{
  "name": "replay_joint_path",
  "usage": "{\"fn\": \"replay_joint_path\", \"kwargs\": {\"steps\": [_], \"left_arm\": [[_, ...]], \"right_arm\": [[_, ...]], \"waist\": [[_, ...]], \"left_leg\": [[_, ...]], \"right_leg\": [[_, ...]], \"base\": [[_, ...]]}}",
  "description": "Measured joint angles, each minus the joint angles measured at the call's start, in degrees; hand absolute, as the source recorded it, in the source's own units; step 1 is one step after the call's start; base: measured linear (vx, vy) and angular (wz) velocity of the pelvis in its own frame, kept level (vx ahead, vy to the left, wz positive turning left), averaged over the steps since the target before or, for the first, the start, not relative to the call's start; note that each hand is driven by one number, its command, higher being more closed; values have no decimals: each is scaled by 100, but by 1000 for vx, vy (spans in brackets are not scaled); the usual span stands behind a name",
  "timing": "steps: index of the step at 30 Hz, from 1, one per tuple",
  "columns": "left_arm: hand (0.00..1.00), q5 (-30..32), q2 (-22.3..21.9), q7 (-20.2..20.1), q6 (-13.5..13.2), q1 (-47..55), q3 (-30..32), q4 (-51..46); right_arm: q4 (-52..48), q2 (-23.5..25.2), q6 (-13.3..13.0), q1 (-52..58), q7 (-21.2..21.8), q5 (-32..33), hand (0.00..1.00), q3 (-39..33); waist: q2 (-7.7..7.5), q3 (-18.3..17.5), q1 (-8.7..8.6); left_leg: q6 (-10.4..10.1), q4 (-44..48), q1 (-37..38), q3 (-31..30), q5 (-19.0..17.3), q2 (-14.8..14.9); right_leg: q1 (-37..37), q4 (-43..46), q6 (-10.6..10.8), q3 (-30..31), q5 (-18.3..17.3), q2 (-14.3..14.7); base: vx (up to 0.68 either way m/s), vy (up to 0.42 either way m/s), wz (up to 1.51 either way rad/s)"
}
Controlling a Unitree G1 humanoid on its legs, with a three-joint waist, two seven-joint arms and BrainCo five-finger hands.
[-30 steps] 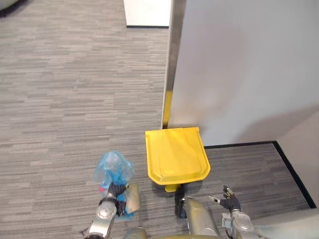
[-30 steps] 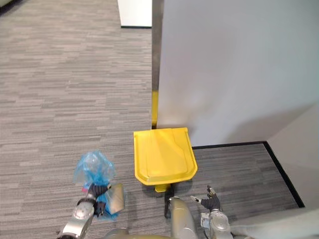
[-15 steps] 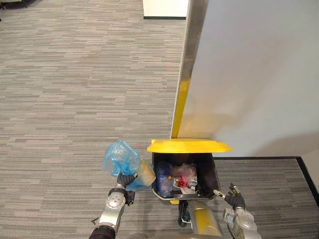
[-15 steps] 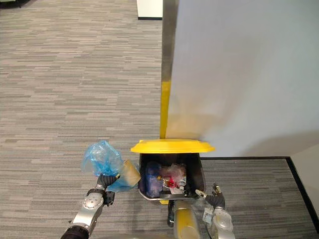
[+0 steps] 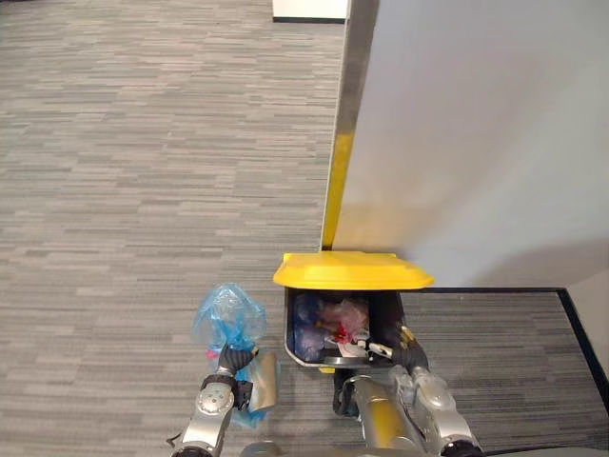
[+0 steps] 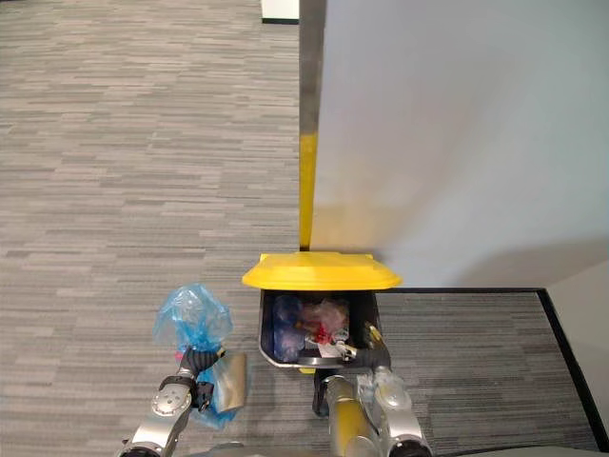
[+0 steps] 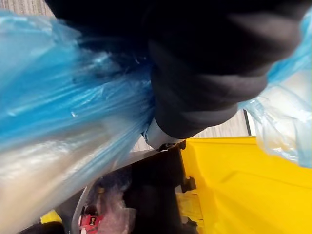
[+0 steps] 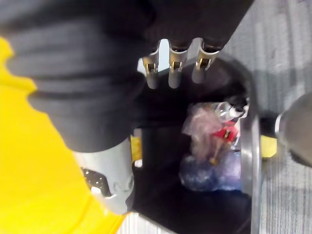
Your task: Gather rubbish on tea table into small bin, then transfer packed bag to large trash can.
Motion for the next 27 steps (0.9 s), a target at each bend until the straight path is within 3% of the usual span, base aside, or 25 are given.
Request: {"fn": "replay_joint_path", "kwargs": {"steps": [4, 7, 11, 14, 18, 24, 25, 26, 27], "left_arm": [[100, -1, 5, 7, -6, -76, -65, -26], [100, -15, 7, 23, -81, -165, -101, -301], [100, -42, 36, 48, -180, -305, -219, -577], [100, -159, 117, 84, -209, -435, -377, -827], [100, -385, 356, 142, -242, -440, -455, -1053], [100, -603, 413, 117, -257, -464, -527, -1419], [100, -697, 421, 118, -267, -469, -565, -1483], [100, -719, 429, 98, -330, -558, -629, -1515], [100, -725, 427, 87, -357, -574, -627, -1549]], "right_arm": [[-140, -84, -73, -594, -18, -7, 0, 446], [-174, -205, -86, -1249, -137, -147, 0, 679], [-175, -460, -56, -2105, -262, -341, 0, 832], [-174, -912, -34, -3064, -405, -454, 0, 836], [-90, -1213, 10, -3835, -512, -453, 0, 832], [304, -1591, 86, -4339, -515, -446, 0, 826], [313, -1630, 97, -4394, -514, -442, 0, 824], [317, -1734, 112, -4473, -517, -439, 0, 802], [341, -1780, 112, -4467, -518, -440, 0, 798]], "waist": [[70, 108, 257], [180, 372, 266], [149, 568, 409], [122, 838, 414], [8, 970, 440], [-13, 1161, 439], [76, 1217, 487], [115, 1324, 530], [53, 1358, 413]], "left_leg": [[69, 449, -504, -92, -279, 63], [69, 692, -812, -314, -295, 110], [30, 885, -1049, -366, -275, 186], [-14, 1013, -1212, -467, -264, 272], [-63, 1031, -1302, -556, -258, 416], [-69, 1106, -1373, -626, -258, 565], [-30, 1049, -1422, -711, -244, 696], [-181, 1109, -1429, -614, -169, 826], [-250, 1175, -1441, -667, -135, 729]], "right_leg": [[-260, -119, 185, 13, 270, 21], [-263, -407, 326, 75, 368, 146], [-347, -519, 180, 96, 559, 311], [-371, -613, 133, 1, 584, 368], [-323, -893, 133, -55, 584, 570], [-183, -1163, 140, -140, 580, 714], [-185, -1166, 258, -233, 471, 720], [-652, 455, -740, 307, 494, 718], [-529, 706, -656, 710, 354, 638]], "base": [[-188, -61, 2], [-171, -89, 17], [-97, -112, 3], [-73, -110, 7], [-54, -111, -5], [-47, -78, 0], [-67, -160, 1], [-35, -170, 36], [-20, -190, 47]]}}
